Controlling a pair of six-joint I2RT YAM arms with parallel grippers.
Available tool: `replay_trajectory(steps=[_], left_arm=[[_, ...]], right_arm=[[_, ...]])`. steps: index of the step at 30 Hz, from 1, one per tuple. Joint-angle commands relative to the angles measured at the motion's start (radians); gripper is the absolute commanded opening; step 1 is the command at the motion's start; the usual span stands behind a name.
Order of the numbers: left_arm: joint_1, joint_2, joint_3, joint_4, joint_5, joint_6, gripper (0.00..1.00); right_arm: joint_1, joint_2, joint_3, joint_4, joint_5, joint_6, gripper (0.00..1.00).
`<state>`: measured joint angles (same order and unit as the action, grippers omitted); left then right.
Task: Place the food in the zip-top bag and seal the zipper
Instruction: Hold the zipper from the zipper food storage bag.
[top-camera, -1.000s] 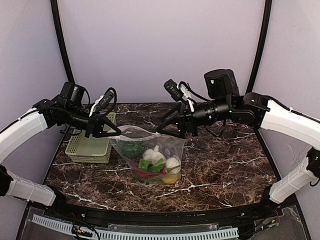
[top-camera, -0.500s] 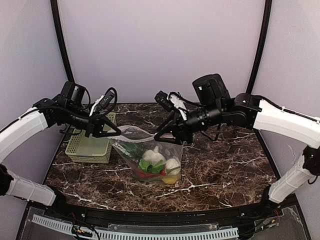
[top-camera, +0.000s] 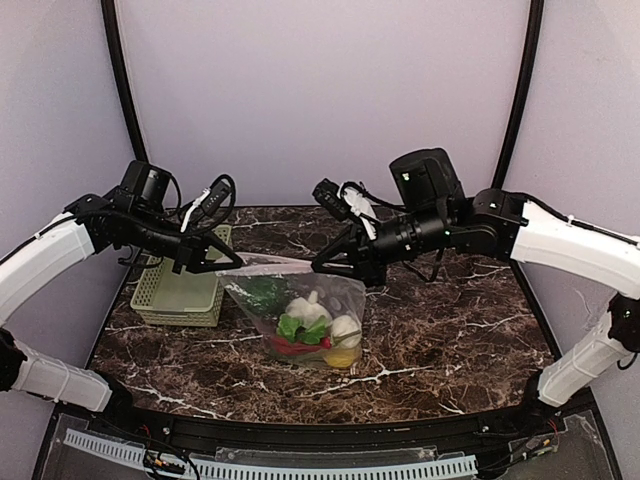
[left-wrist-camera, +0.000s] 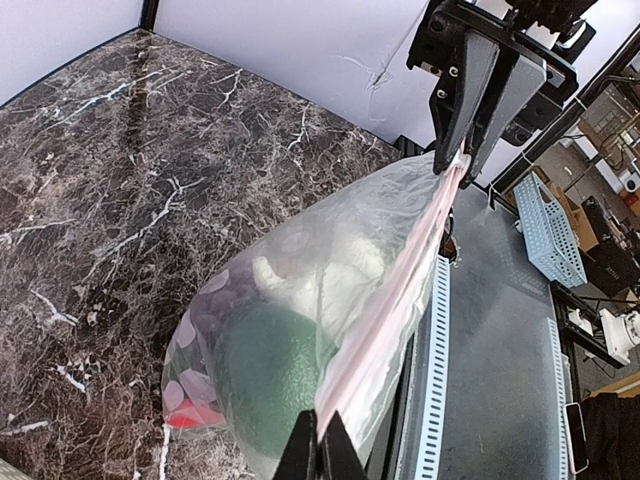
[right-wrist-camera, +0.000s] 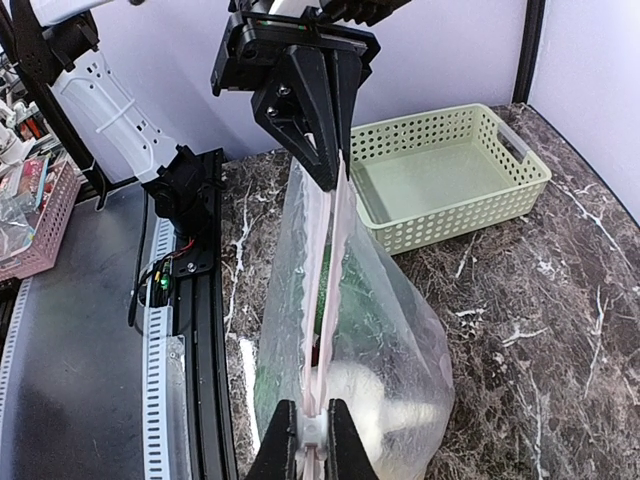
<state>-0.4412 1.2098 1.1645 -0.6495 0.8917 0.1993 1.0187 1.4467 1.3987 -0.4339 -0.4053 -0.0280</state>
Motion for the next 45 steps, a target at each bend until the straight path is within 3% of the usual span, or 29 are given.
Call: replay_trajectory(steps=[1,16,33,34,39,41,45], left_arm=[[0.024,-0.016,0.019,-0.066,-0.104,0.026,0.01],[0.087,-0.028,0.022,-0.071,-0.12,0.028,0.01],[0.095,-0.034,0.009,-0.058,-0.06,0.027,0.01],[0.096,-0.036,0.007,-0.058,-0.053,0.026,0.01],[0.095,-0.041,-0.005,-0.046,0.016,0.018,0.01],[0.095,-0.041,-0.008,-0.041,0.028,0.015,0.01],[0.094,-0.042,-0.009,-0.035,0.034,0.011,0.01]], right_arm=[[0.003,-0.085,-0.046,0.011,0.029,0.012,0.0],[-0.015,-0.182,-0.129,-0.003,0.053,0.028,0.0],[-0.019,-0.162,-0.123,0.019,0.02,0.048,0.0],[-0.019,-0.163,-0.121,0.024,0.018,0.052,0.03],[-0.019,-0.189,-0.127,0.05,0.001,0.074,0.5],[-0.02,-0.201,-0.138,0.057,0.0,0.08,0.57],[-0.023,-0.215,-0.166,0.071,-0.008,0.096,0.62]])
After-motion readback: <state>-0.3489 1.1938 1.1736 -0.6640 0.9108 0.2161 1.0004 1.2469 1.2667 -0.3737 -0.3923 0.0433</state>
